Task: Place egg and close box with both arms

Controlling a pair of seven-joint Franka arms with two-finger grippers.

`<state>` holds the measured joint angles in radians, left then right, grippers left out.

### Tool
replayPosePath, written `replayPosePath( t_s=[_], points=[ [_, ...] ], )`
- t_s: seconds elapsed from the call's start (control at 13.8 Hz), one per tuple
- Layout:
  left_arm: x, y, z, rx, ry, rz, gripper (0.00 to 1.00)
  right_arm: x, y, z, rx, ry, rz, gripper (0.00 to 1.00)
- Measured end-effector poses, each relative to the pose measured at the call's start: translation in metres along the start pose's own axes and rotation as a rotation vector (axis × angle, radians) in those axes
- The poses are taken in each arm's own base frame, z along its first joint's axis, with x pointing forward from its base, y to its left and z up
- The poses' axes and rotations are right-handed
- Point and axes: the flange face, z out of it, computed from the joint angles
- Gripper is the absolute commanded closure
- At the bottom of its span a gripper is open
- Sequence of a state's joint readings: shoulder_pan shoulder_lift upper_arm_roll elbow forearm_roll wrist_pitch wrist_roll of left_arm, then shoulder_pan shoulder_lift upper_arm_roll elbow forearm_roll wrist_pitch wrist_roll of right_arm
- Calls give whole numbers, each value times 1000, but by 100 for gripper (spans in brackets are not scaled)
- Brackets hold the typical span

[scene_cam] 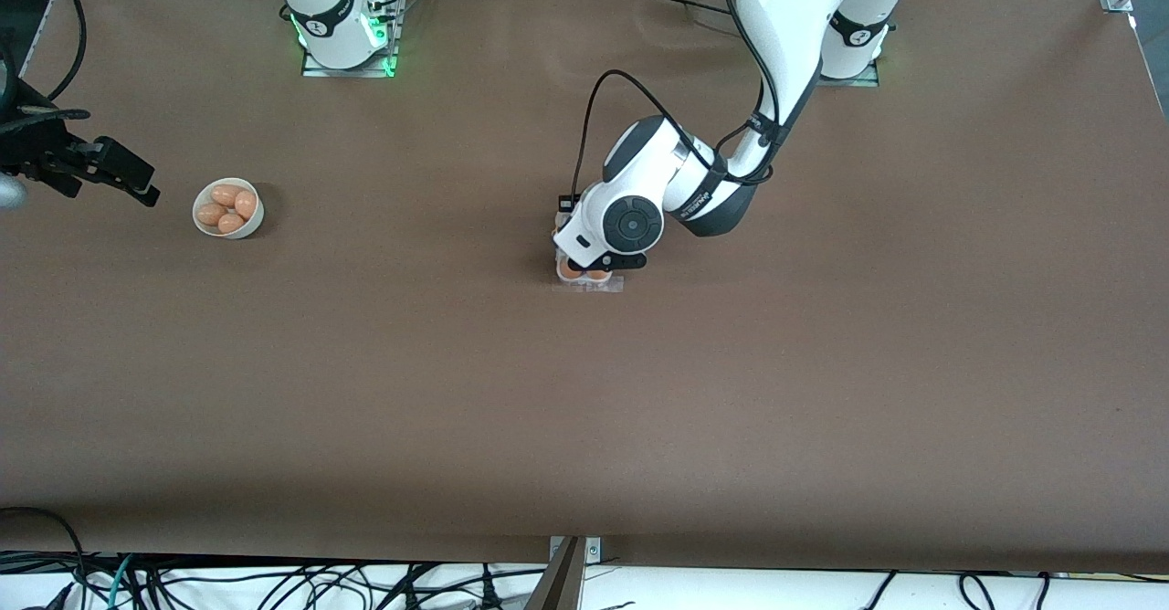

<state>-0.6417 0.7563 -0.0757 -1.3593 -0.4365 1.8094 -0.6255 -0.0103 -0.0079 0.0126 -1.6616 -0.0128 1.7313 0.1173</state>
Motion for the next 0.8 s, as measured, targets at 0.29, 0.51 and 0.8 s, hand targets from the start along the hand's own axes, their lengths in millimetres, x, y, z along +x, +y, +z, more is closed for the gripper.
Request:
replayPosePath(
  t_s=[0.29,0.51,0.8],
  points=[
    [21,-6,-27,-59,110,-25,61,2,-1,5,8,-10,1,0],
    [41,-27,-59,-58,170,-65,6,2,-1,6,8,-10,2,0],
    [16,-71,-177,125,296,-54,0,3,-1,5,9,-10,2,0]
  ],
)
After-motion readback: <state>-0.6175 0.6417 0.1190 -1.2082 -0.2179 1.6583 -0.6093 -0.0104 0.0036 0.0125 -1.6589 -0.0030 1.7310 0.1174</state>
